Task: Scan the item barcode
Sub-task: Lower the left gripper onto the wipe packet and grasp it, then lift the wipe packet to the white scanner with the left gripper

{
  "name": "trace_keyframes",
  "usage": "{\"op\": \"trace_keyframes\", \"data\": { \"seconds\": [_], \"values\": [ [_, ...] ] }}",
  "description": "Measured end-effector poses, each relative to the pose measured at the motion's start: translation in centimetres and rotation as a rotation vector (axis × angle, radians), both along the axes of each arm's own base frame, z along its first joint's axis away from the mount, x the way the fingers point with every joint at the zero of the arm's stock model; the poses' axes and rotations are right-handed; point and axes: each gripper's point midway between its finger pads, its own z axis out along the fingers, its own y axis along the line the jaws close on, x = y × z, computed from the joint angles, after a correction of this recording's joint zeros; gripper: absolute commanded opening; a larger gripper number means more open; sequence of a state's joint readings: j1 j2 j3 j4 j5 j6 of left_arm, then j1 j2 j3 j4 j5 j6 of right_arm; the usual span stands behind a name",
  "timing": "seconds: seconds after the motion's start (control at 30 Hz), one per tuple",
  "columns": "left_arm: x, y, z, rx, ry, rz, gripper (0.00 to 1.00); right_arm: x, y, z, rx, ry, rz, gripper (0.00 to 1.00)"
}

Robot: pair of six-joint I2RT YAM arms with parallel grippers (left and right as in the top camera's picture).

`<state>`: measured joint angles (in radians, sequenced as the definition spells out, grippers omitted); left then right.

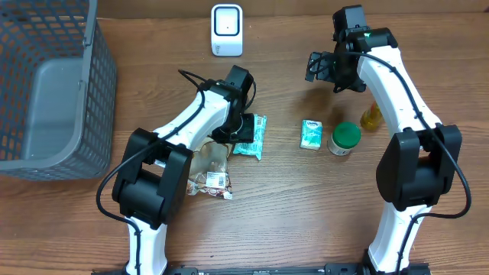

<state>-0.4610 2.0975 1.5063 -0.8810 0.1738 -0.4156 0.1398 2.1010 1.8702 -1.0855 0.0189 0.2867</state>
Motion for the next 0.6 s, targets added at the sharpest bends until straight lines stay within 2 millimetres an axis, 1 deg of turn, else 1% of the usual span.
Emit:
{"op": "trace_keyframes", "data": {
  "seconds": [0.4,0.47,0.6],
  "values": [
    [-0.1,-0.37,-0.58,-0.033,-0.029,-0.001,0.5,-0.01,0.0,0.01,0.0,0.0,0.0,1.0],
    [-0.12,-0.38,-0.61,-0.037,-0.033,-0.001,0.44,-0.01,-0.01,0.0,-0.001,0.0,0.0,1.0],
    [-0.16,-0.76,-0.54,-0.058,-0.033,0.004,0.26,-0.02,-0.01,-0.01,0.0,0.001,0.0,1.0]
  ]
}}
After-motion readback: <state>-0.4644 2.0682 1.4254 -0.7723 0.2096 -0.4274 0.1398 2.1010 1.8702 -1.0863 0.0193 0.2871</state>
